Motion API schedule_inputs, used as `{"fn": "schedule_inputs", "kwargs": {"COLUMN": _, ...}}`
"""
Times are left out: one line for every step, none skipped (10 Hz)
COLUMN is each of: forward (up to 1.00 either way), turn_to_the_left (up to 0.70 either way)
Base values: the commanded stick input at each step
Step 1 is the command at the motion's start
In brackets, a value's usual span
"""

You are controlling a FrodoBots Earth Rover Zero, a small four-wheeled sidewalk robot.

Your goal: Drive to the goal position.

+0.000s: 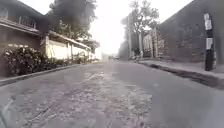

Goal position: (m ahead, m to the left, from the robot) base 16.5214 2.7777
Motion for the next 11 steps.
{"fn": "schedule_inputs", "kwargs": {"forward": 1.00, "turn_to_the_left": 0.00}}
{"fn": "schedule_inputs", "kwargs": {"forward": 1.00, "turn_to_the_left": 0.00}}
{"fn": "schedule_inputs", "kwargs": {"forward": 1.00, "turn_to_the_left": 0.00}}
{"fn": "schedule_inputs", "kwargs": {"forward": 1.00, "turn_to_the_left": 0.00}}
{"fn": "schedule_inputs", "kwargs": {"forward": 1.00, "turn_to_the_left": 0.00}}
{"fn": "schedule_inputs", "kwargs": {"forward": 1.00, "turn_to_the_left": 0.00}}
{"fn": "schedule_inputs", "kwargs": {"forward": 1.00, "turn_to_the_left": 0.00}}
{"fn": "schedule_inputs", "kwargs": {"forward": 1.00, "turn_to_the_left": 0.00}}
{"fn": "schedule_inputs", "kwargs": {"forward": 1.00, "turn_to_the_left": 0.00}}
{"fn": "schedule_inputs", "kwargs": {"forward": 1.00, "turn_to_the_left": 0.00}}
{"fn": "schedule_inputs", "kwargs": {"forward": 1.00, "turn_to_the_left": 0.00}}
